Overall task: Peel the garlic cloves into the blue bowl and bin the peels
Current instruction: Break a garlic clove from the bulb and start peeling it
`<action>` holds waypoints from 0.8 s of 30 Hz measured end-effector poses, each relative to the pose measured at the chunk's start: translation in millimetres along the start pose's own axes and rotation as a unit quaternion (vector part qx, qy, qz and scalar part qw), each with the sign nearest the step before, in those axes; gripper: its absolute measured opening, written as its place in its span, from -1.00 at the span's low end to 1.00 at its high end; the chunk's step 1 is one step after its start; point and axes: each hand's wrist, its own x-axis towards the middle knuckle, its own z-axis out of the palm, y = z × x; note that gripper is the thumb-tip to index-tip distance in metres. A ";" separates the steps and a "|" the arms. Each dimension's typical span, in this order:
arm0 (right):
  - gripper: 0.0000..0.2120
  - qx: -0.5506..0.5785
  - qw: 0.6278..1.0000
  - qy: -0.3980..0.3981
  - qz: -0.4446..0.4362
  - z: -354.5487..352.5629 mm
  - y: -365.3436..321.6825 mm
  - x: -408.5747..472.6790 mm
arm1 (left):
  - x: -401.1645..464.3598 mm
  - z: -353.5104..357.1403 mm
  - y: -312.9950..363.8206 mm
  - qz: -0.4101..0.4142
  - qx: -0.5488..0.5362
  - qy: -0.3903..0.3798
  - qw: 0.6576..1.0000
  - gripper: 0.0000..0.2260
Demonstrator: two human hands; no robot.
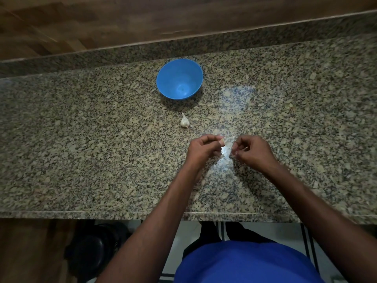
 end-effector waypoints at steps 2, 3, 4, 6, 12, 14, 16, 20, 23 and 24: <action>-0.76 0.019 1.000 -0.008 -0.019 -1.3 -1.1 -0.2 | -1.3 -0.6 0.5 0.016 0.008 -0.002 1.000 -0.88; -0.74 0.042 0.999 -0.018 -0.027 -2.5 -1.5 -0.4 | -2.5 -0.7 0.9 0.029 0.017 -0.003 0.999 -0.86; -0.74 0.074 0.996 -0.032 -0.029 -4.0 -2.2 -0.6 | -3.8 -0.6 1.3 0.041 0.027 -0.006 0.999 -0.85; -0.79 0.127 0.990 -0.058 -0.029 -7.1 -4.3 -2.1 | -5.5 -0.9 2.5 0.060 0.048 -0.013 0.997 -0.88; -0.78 0.072 0.992 -0.093 -0.044 -15.4 -5.6 -2.2 | -8.8 0.3 10.5 0.104 0.127 -0.029 0.986 -0.91; -0.75 0.137 0.981 -0.139 -0.012 -16.4 -4.3 0.3 | -9.7 -0.4 13.0 0.118 0.147 -0.027 0.982 -0.92; -0.73 0.252 0.951 -0.166 0.065 -14.5 -3.5 3.6 | -10.4 0.6 14.0 0.137 0.162 -0.022 0.977 -0.92; -0.85 0.399 0.869 -0.208 0.207 -7.6 -7.5 7.3 | -11.5 10.0 10.3 0.184 0.209 0.004 0.960 -0.93; -0.86 0.452 0.834 -0.202 0.244 -7.5 -11.9 7.0 | -11.9 14.0 4.5 0.177 0.183 0.034 0.966 -0.93; -0.83 0.443 0.844 -0.191 0.237 -7.5 -12.8 5.5 | -12.3 14.5 3.6 0.151 0.150 0.038 0.976 -0.94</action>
